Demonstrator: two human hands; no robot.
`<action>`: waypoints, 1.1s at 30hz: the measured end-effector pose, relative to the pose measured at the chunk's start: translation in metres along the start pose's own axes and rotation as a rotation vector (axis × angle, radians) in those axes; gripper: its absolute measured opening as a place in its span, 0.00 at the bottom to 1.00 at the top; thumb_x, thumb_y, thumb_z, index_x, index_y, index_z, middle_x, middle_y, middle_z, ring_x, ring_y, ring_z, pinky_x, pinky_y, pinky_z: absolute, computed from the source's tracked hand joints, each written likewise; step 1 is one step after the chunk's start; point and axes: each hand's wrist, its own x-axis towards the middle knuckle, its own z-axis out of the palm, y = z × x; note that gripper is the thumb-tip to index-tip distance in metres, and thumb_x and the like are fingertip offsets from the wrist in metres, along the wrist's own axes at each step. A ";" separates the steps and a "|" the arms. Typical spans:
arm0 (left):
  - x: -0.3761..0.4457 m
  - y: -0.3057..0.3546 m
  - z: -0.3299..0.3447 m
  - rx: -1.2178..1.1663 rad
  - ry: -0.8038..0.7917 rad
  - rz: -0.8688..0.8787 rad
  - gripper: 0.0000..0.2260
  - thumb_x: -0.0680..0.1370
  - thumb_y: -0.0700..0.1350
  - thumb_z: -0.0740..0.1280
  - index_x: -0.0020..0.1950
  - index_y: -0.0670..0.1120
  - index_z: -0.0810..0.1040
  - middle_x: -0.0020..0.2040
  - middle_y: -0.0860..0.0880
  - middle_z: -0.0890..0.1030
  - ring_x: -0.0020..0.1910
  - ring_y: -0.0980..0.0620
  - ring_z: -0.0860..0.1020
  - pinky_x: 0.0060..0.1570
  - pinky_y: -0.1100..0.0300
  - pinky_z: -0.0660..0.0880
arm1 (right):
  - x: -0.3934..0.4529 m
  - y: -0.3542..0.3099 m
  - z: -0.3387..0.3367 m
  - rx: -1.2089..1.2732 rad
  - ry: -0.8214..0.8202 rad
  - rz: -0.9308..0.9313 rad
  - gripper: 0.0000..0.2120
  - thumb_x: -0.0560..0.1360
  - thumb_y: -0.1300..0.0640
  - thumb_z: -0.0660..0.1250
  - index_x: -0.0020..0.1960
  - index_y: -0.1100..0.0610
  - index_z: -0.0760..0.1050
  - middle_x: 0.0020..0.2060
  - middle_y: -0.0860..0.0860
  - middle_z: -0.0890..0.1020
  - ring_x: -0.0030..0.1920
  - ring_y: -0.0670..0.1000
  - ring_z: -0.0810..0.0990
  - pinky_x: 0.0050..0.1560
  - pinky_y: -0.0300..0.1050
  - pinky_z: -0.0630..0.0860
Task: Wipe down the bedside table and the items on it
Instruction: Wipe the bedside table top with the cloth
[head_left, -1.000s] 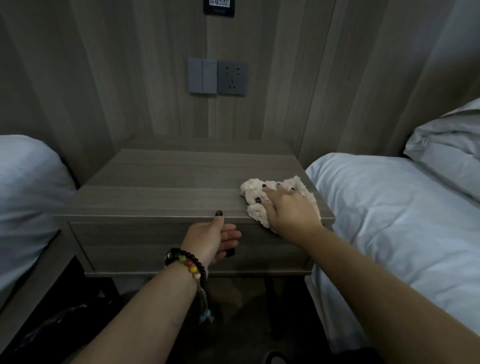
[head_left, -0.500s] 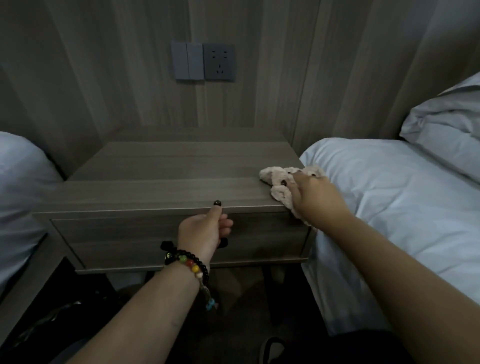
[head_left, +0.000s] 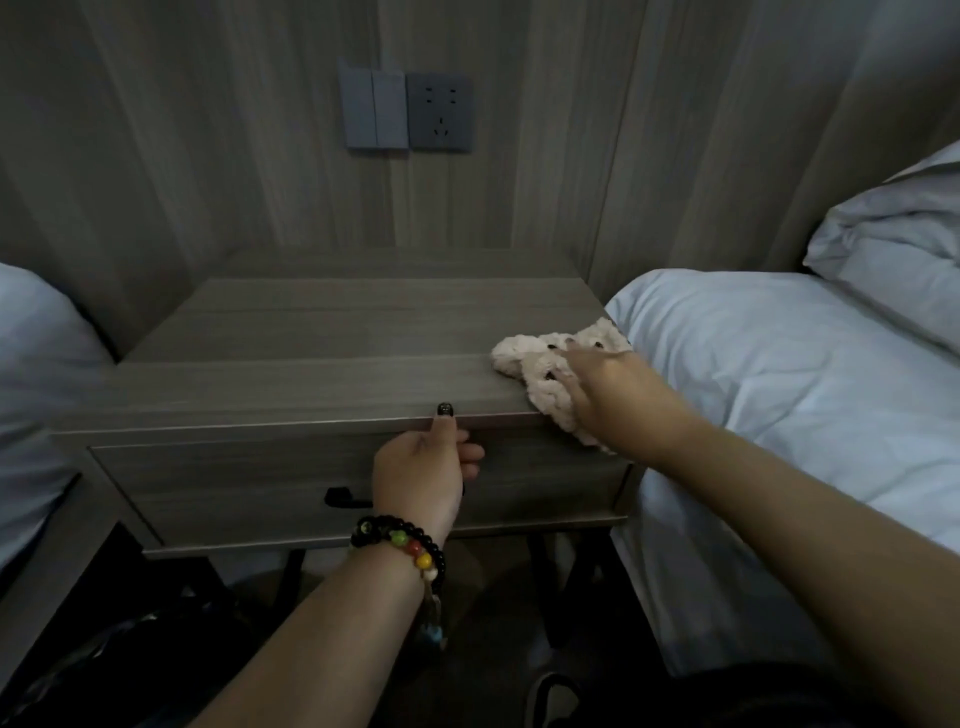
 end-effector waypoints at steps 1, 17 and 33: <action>0.000 -0.002 0.001 0.004 -0.019 0.010 0.16 0.82 0.51 0.58 0.43 0.44 0.81 0.35 0.50 0.83 0.30 0.57 0.77 0.32 0.63 0.71 | -0.005 0.005 -0.001 -0.015 0.021 0.011 0.14 0.82 0.55 0.55 0.53 0.63 0.75 0.52 0.61 0.80 0.52 0.59 0.77 0.49 0.45 0.65; -0.002 0.050 -0.064 0.827 -0.019 0.572 0.07 0.80 0.50 0.60 0.48 0.53 0.77 0.40 0.56 0.78 0.38 0.60 0.77 0.38 0.63 0.76 | 0.059 -0.010 0.013 0.073 0.008 0.150 0.17 0.80 0.52 0.55 0.35 0.57 0.67 0.41 0.61 0.80 0.45 0.59 0.77 0.42 0.44 0.63; -0.032 0.015 -0.084 1.316 0.138 0.587 0.22 0.80 0.55 0.56 0.74 0.53 0.61 0.73 0.54 0.63 0.72 0.56 0.61 0.74 0.46 0.52 | 0.082 0.006 0.024 0.091 -0.011 0.145 0.17 0.79 0.50 0.55 0.35 0.57 0.71 0.40 0.60 0.80 0.44 0.61 0.77 0.41 0.45 0.66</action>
